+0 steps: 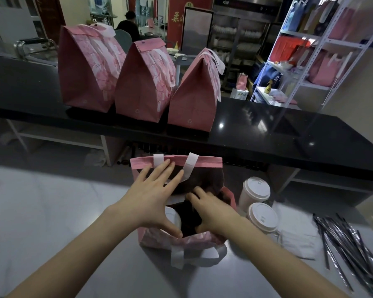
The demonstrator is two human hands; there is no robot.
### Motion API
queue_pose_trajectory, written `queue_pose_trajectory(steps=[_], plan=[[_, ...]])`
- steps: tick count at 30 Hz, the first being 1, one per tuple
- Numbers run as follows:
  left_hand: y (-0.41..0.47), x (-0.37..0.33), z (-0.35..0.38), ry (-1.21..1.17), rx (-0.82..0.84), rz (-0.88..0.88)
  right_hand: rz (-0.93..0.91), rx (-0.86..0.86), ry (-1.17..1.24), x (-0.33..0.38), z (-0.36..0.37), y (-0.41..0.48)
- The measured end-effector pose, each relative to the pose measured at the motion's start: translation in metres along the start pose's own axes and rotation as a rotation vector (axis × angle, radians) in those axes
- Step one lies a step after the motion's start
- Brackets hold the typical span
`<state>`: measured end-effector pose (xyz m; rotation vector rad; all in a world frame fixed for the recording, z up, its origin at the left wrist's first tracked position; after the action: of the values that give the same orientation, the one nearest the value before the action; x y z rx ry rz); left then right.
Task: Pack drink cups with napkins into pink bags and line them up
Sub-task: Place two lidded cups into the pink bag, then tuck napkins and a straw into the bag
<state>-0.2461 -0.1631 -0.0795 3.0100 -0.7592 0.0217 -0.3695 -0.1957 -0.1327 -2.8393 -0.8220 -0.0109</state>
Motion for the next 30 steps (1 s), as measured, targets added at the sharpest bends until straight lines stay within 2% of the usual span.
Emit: queue_pose_trajectory(steps=[3,7,12,18,20,24,27,30], plan=[[0.001,0.004,-0.002,0.001,-0.026,0.013,0.015,-0.022,-0.014,0.008,0.007,0.003],[0.003,0.008,-0.004,-0.051,-0.044,0.03,0.088,0.051,0.011,0.006,0.009,0.016],[0.006,0.022,-0.009,-0.19,-0.083,-0.007,0.064,0.056,-0.071,0.011,-0.006,0.02],[0.003,0.032,-0.003,-0.219,-0.039,0.095,0.031,-0.303,0.068,0.006,-0.078,-0.022],[0.006,0.035,-0.001,-0.209,-0.046,0.122,0.046,-0.319,0.072,-0.007,-0.088,-0.041],[0.015,0.047,-0.001,-0.227,-0.108,0.106,0.146,-0.232,0.137,-0.039,-0.078,-0.063],[0.023,0.048,-0.004,-0.212,-0.127,0.11,0.237,-0.371,0.166,-0.048,-0.075,-0.061],[0.025,0.044,-0.003,-0.194,-0.123,0.118,0.236,-0.503,0.201,-0.042,-0.076,-0.051]])
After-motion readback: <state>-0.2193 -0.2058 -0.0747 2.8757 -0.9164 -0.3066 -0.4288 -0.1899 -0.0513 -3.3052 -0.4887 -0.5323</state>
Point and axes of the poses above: each hand's wrist, its own y-axis towards the middle knuckle, its own z-axis out of the palm, x = y × z, the point moved 8 cm from there along y, towards the middle knuckle, and after that the axes turned 6 degrees about z, right-handed, at the moved point
